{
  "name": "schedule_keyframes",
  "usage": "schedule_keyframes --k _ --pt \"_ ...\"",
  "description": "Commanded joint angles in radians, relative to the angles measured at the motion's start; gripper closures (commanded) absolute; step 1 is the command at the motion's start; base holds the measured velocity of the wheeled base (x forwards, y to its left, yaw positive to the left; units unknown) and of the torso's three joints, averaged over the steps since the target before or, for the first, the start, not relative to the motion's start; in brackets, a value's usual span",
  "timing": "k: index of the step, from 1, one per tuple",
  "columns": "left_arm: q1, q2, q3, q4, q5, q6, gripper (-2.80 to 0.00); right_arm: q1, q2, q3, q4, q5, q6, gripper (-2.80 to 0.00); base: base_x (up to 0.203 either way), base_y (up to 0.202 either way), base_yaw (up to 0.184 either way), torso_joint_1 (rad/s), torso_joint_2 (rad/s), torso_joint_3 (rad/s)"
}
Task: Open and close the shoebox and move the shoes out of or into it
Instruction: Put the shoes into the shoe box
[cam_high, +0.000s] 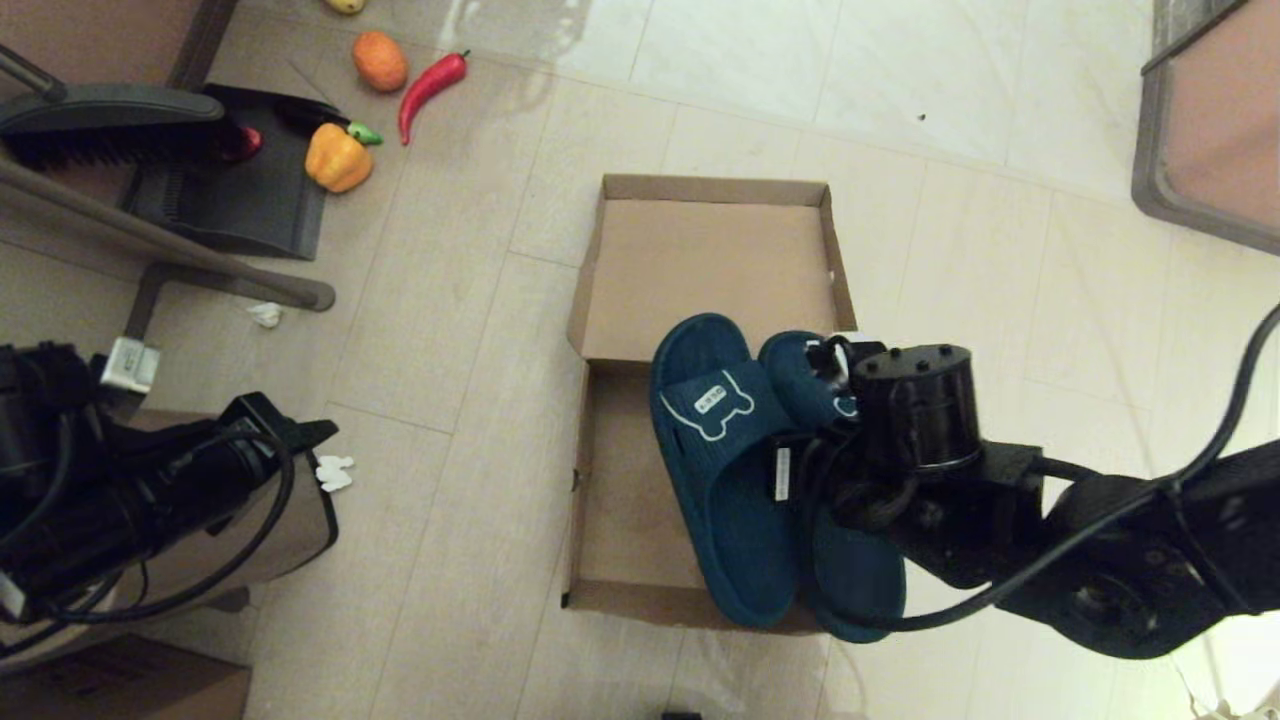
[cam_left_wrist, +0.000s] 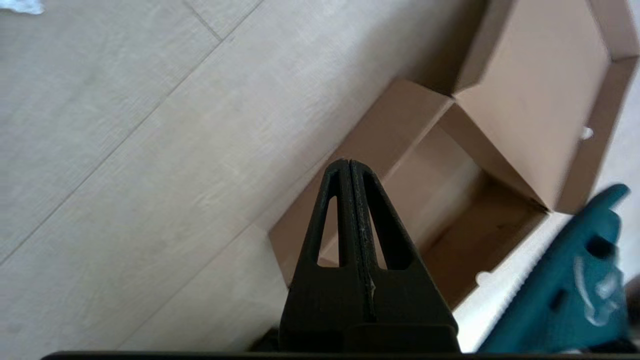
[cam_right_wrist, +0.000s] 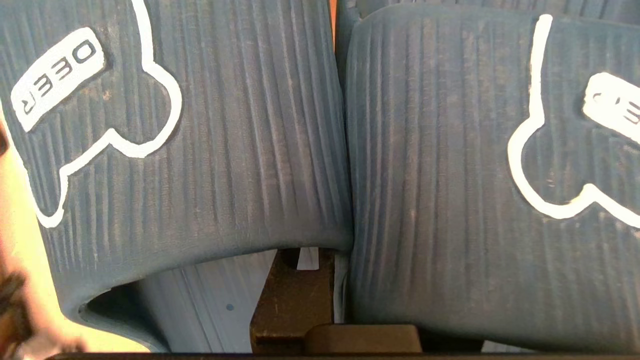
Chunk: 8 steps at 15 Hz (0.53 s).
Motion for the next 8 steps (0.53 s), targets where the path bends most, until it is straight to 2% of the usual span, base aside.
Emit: schedule_keyframes --k 1,4,6,8 --pt "0.008 0.008 -0.013 0.0 -0.001 -0.003 0.0 0.006 0.118 -0.015 -0.048 -0.014 0.007 0.0 0.0 0.0 0.0 0.0 0.0 0.0" --pt "0.01 0.035 -0.046 0.001 0.0 -0.002 0.0 0.018 0.228 -0.015 -0.123 -0.03 0.05 0.0 0.0 0.0 0.0 0.0 0.0 0.0" --pt "0.009 0.06 -0.074 0.001 0.006 -0.002 0.0 0.019 0.301 -0.037 -0.14 -0.071 0.093 0.0 0.0 0.0 0.0 0.0 0.0 0.0" --pt "0.01 0.074 -0.098 0.001 0.038 0.02 0.0 0.019 0.365 -0.053 -0.178 -0.088 0.108 0.0 0.0 0.0 0.0 0.0 0.0 0.0"
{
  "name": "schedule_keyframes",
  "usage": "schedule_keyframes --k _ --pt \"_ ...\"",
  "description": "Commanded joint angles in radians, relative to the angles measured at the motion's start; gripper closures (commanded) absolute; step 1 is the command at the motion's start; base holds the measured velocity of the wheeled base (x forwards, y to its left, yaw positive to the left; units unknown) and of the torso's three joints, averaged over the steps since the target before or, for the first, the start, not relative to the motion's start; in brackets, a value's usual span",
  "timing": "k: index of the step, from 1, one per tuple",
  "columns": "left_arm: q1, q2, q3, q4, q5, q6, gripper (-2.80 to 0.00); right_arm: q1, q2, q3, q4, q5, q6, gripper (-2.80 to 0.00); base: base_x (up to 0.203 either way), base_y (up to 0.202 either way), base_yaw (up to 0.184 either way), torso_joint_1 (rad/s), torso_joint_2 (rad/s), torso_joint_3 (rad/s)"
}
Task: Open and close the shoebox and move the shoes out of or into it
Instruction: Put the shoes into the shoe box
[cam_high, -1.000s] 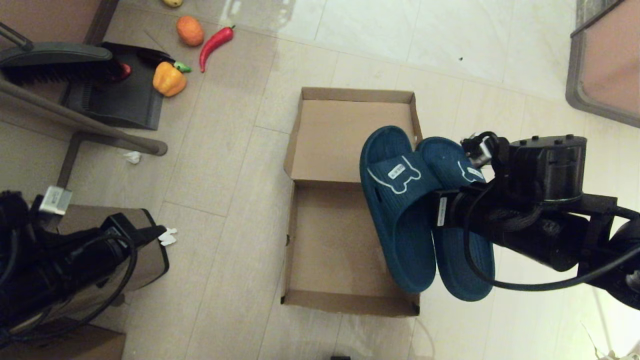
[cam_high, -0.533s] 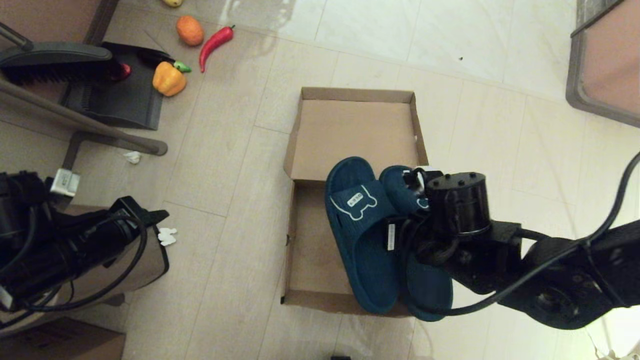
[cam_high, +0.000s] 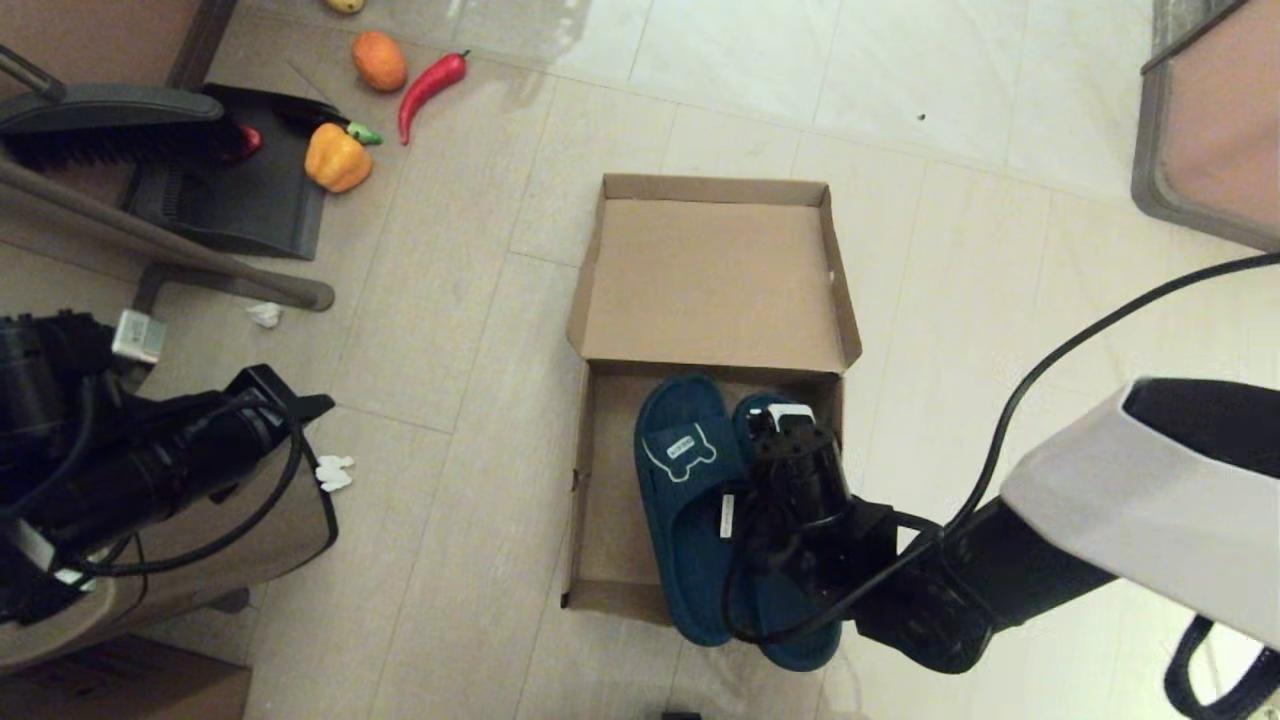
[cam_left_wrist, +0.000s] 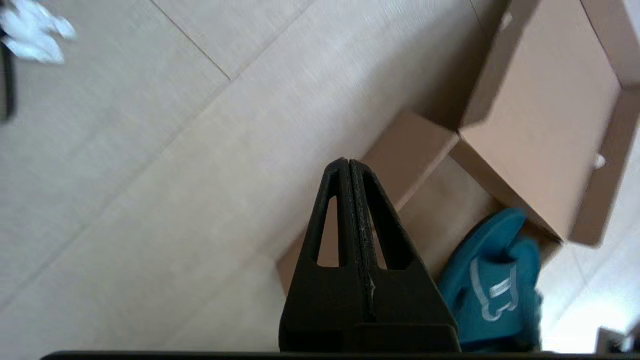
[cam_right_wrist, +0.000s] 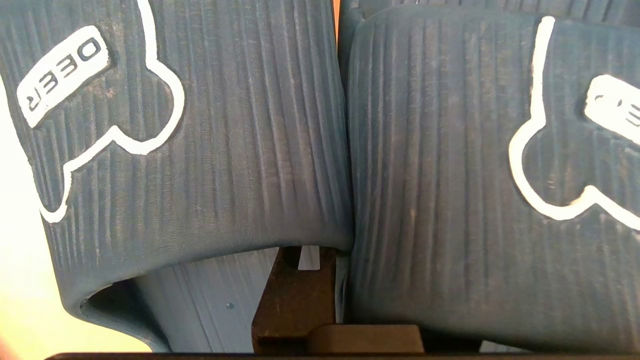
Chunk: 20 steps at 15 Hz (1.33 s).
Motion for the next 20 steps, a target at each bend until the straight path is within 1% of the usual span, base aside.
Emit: schedule_keyframes --k 1,4,7,10,12,17,20 --pt "-0.001 0.02 -0.02 -0.003 0.003 -0.001 0.0 -0.001 0.095 -0.021 -0.034 -0.005 0.001 0.0 0.0 0.0 0.0 0.0 0.0 0.0" --pt "-0.001 0.018 -0.023 -0.003 0.002 -0.001 0.0 -0.007 0.19 -0.111 -0.06 -0.008 -0.006 0.0 0.0 0.0 0.0 0.0 0.0 0.0" --pt "-0.001 0.014 -0.023 0.002 0.003 0.002 0.0 -0.03 0.25 -0.169 -0.061 -0.009 -0.023 0.0 0.0 0.0 0.0 0.0 0.0 0.0" --pt "-0.001 0.004 -0.021 0.002 0.005 0.002 0.0 -0.054 0.277 -0.21 -0.061 -0.009 -0.05 0.0 0.0 0.0 0.0 0.0 0.0 0.0" --pt "-0.001 0.004 -0.02 0.007 0.006 0.002 0.0 -0.063 0.277 -0.237 -0.06 -0.009 -0.055 0.0 0.0 0.0 0.0 0.0 0.0 0.0" --pt "-0.009 -0.001 -0.013 0.008 0.006 0.003 0.0 -0.063 0.271 -0.255 -0.061 -0.009 -0.075 0.0 0.0 0.0 0.0 0.0 0.0 0.0" --pt "-0.01 0.0 -0.011 0.007 0.006 0.003 0.0 -0.077 0.274 -0.257 -0.061 -0.01 -0.096 0.0 0.0 0.0 0.0 0.0 0.0 0.0"
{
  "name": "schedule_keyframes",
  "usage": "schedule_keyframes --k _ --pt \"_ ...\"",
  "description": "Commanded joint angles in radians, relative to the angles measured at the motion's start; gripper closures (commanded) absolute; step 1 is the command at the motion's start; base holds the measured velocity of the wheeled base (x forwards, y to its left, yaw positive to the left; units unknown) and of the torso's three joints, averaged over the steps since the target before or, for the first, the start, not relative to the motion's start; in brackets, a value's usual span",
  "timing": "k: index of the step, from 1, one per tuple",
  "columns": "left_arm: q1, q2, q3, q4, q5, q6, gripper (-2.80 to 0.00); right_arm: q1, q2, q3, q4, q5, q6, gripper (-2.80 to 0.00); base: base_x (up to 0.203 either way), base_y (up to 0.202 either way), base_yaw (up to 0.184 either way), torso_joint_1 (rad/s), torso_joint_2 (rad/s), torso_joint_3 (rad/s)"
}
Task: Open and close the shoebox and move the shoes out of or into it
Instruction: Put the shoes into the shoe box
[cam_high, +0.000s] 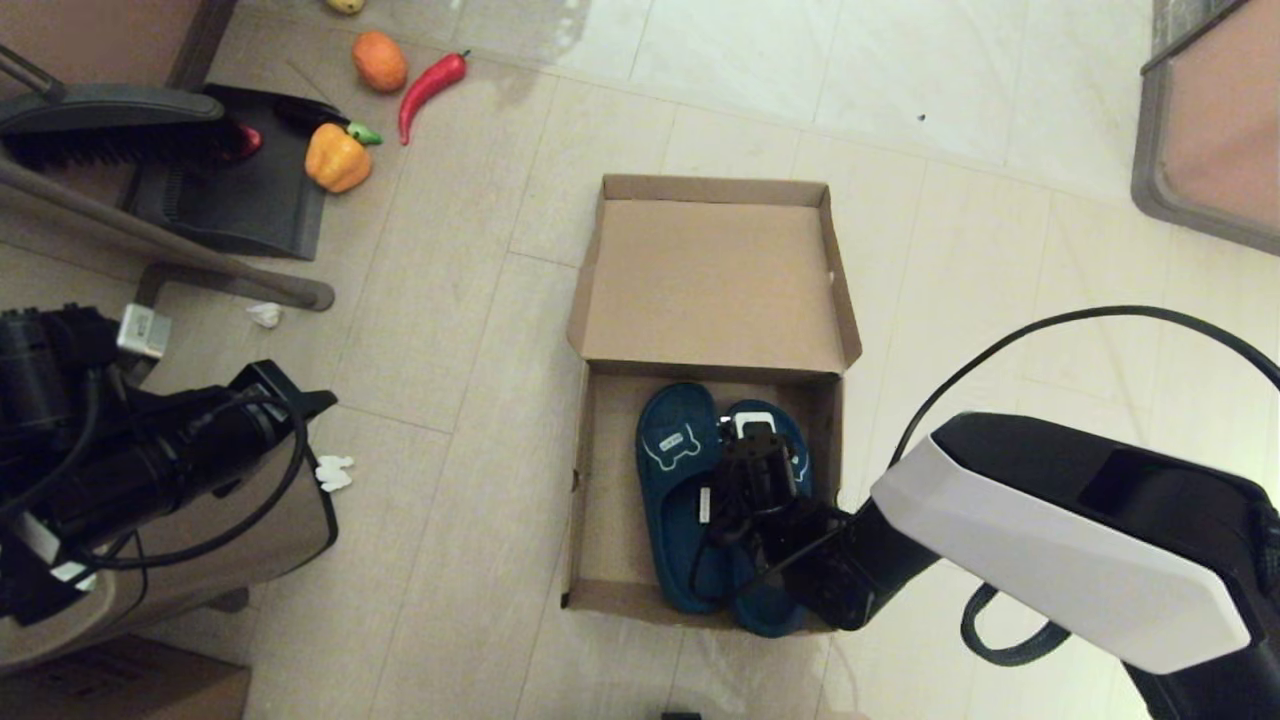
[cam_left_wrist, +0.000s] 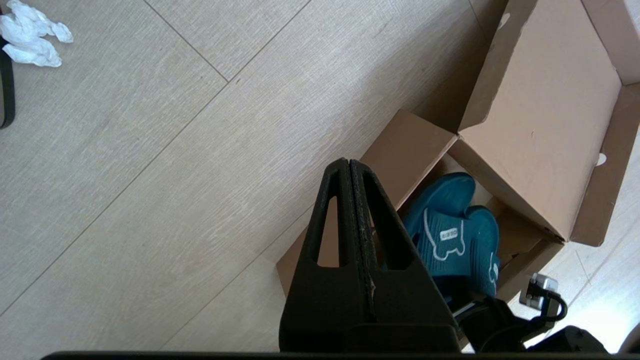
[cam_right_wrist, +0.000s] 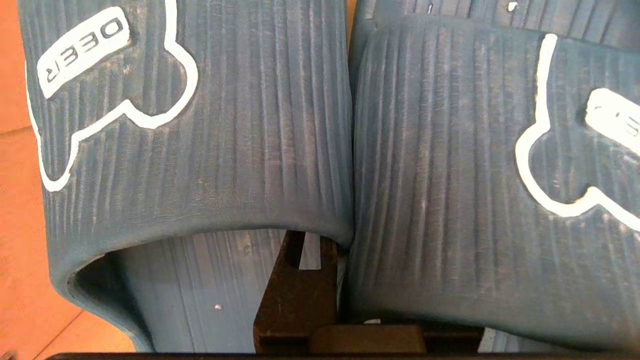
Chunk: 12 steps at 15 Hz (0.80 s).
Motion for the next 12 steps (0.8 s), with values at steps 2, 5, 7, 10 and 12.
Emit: schedule_keyframes --k 2,5,7,10,12 --pt "-0.001 0.0 -0.001 -0.004 -0.001 -0.003 0.0 -0.004 0.002 -0.007 -0.011 -0.003 0.011 0.0 0.0 0.0 0.0 0.0 0.0 0.0" --pt "0.001 0.002 -0.005 -0.004 0.001 -0.003 0.0 -0.002 -0.001 -0.012 -0.011 -0.002 0.005 0.0 0.0 0.0 0.0 0.0 0.0 0.0" --pt "0.001 0.001 -0.002 -0.004 0.001 -0.003 0.0 -0.002 -0.003 -0.011 -0.011 -0.002 0.0 0.0 0.0 0.0 0.0 0.0 0.0 0.0" --pt "0.001 -0.003 0.001 -0.004 0.008 -0.005 0.0 -0.002 -0.002 -0.008 -0.011 -0.002 -0.001 -2.8 0.0 0.0 0.0 0.0 0.0 0.0" --pt "0.001 -0.003 0.001 -0.006 0.022 -0.005 0.0 0.001 -0.002 -0.006 -0.013 -0.002 0.009 -2.8 0.0 0.0 0.0 0.0 0.0 0.0"
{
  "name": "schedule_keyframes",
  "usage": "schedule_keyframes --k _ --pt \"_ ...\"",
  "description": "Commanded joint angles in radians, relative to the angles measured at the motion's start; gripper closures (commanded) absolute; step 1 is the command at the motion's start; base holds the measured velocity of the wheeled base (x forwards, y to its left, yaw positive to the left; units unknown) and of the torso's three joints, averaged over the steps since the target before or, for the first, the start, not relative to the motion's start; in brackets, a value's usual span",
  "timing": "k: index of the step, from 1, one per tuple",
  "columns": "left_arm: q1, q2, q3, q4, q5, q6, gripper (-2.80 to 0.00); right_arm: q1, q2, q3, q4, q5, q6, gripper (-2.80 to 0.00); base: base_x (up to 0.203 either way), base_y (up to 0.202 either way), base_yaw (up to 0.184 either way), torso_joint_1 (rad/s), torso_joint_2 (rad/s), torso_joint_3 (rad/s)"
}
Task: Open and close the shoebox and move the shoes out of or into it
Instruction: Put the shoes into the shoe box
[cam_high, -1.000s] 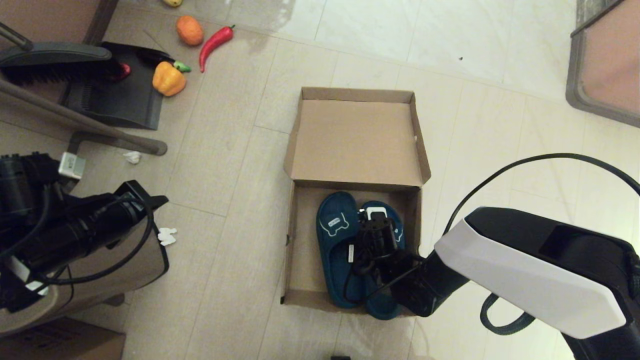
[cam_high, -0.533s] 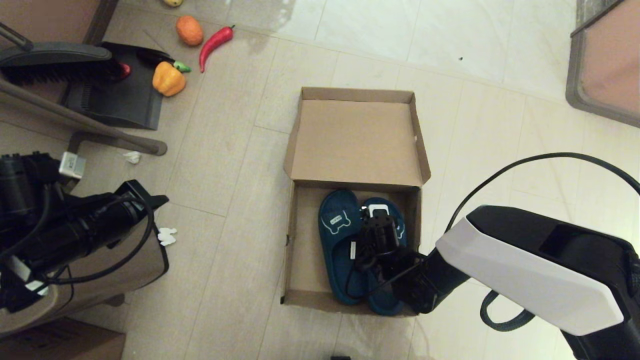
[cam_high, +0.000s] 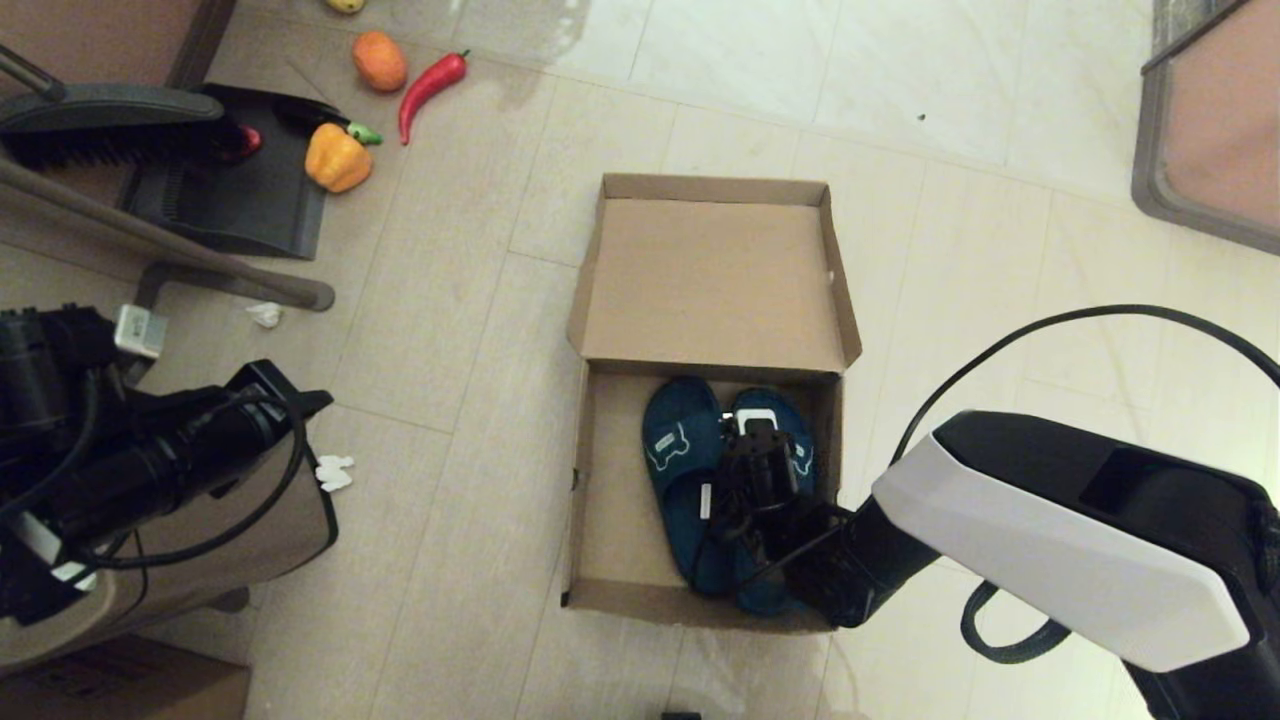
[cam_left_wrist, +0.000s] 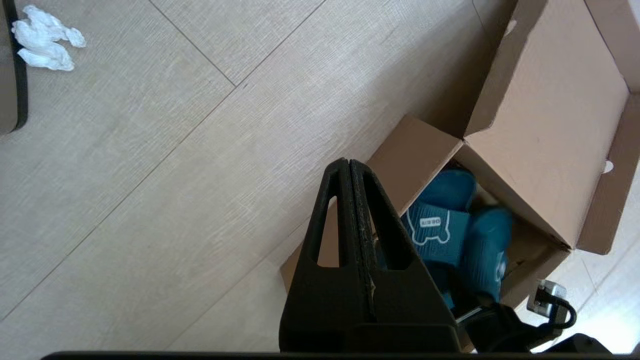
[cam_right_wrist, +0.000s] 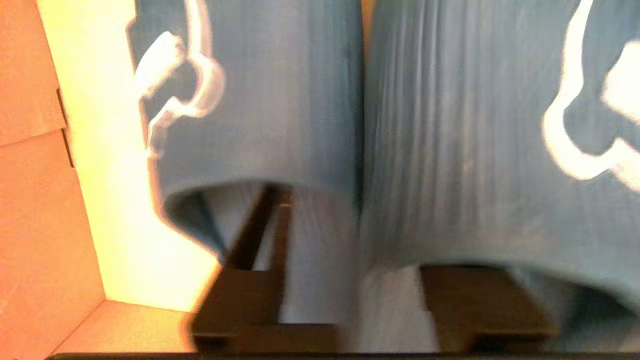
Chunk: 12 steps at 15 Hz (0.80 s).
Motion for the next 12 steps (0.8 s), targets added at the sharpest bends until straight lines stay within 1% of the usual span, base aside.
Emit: schedule_keyframes --k 1,3,5,9,12 --pt "0.002 -0.002 -0.001 -0.004 0.0 -0.004 0.0 0.003 -0.003 0.006 -0.005 -0.003 -0.001 -2.8 0.0 0.0 0.0 0.0 0.0 0.0" --pt "0.002 0.001 -0.001 -0.004 0.0 -0.004 0.0 0.009 -0.019 0.019 -0.001 -0.003 -0.006 -2.8 0.0 0.0 0.0 0.0 0.0 0.0" --pt "0.002 0.003 -0.003 -0.004 -0.002 -0.004 0.0 0.021 -0.042 0.062 0.002 -0.001 -0.008 -2.8 0.0 0.0 0.0 0.0 0.0 0.0" --pt "0.002 0.003 -0.001 -0.004 -0.002 -0.005 0.0 0.064 -0.097 0.226 -0.003 0.009 -0.002 -2.8 0.0 0.0 0.0 0.0 0.0 0.0" --pt "0.0 0.001 0.005 -0.004 -0.003 -0.008 0.0 0.09 -0.179 0.285 -0.005 0.008 0.008 -2.8 0.0 0.0 0.0 0.0 0.0 0.0"
